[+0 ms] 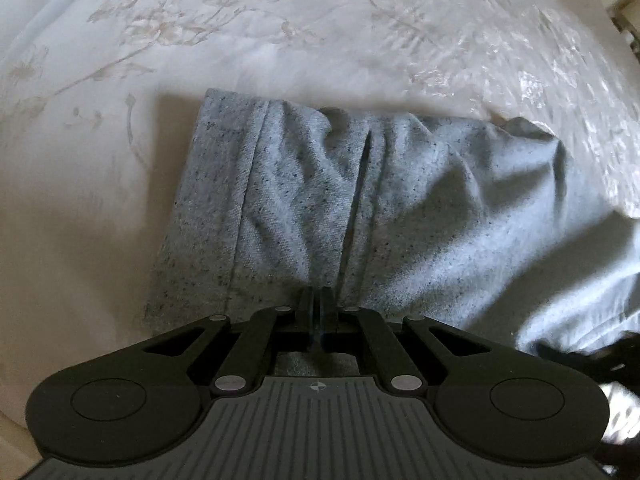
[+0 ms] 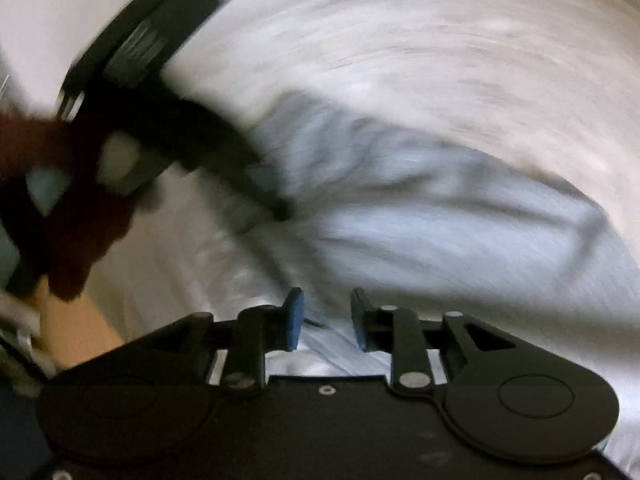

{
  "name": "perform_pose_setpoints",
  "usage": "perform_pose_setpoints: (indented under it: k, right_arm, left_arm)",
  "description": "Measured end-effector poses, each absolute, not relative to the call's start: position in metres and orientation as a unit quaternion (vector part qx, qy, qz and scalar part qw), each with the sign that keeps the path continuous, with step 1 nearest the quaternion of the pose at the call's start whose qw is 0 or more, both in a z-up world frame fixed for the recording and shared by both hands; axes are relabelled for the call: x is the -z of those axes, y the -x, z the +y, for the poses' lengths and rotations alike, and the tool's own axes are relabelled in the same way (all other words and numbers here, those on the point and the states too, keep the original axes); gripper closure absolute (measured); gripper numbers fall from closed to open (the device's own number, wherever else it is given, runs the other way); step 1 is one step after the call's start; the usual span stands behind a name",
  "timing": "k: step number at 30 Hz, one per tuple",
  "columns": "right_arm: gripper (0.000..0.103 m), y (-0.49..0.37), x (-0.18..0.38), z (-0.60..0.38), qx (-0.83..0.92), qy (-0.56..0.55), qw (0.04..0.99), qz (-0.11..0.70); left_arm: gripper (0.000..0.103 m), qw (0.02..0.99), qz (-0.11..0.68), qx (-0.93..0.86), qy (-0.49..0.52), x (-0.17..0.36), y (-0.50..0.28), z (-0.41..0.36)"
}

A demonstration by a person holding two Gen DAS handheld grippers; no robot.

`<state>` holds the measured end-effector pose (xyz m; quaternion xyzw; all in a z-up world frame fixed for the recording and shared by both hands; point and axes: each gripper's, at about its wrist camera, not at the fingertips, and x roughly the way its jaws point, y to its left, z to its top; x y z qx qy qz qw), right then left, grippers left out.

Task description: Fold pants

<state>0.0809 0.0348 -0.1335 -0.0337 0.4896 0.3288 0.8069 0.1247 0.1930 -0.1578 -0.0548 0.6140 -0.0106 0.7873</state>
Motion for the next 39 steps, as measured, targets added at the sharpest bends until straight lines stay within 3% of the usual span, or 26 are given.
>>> perform_pose_setpoints:
  k: [9,12,15,21,22,25,32,39]
  right_arm:
    - [0.068,-0.053,0.161,-0.168,0.069,-0.278,0.821,0.493]
    - [0.066,-0.043,0.175,-0.209,0.147,-0.323,0.803,0.479]
    - [0.055,-0.043,0.185,-0.231,0.180,-0.347,0.793,0.467]
    - [0.055,-0.059,0.200,-0.232,0.183,-0.367,0.786,0.462]
    - [0.057,-0.062,0.203,-0.231,0.182,-0.371,0.784,0.463]
    - [0.099,-0.073,0.211,-0.225,0.172,-0.376,0.772,0.482]
    - [0.100,-0.048,0.154,-0.217,0.155,-0.298,0.821,0.461]
    - [0.100,-0.038,0.205,-0.209,0.180,-0.292,0.775,0.531]
  left_arm:
    - [0.101,0.786,0.618,0.005,0.015,0.159,-0.127,0.179]
    - [0.100,0.785,0.619,0.006,0.008,0.160,-0.128,0.178]
    - [0.100,0.783,0.621,0.006,0.010,0.161,-0.129,0.178]
    - [0.100,0.782,0.624,0.003,0.012,0.163,-0.131,0.178]
    - [0.101,0.781,0.624,0.002,0.013,0.163,-0.131,0.178]
    - [0.101,0.781,0.625,0.000,0.015,0.163,-0.132,0.178]
    - [0.101,0.779,0.627,-0.003,0.024,0.164,-0.135,0.183]
    - [0.101,0.778,0.628,-0.009,-0.001,0.161,-0.138,0.173]
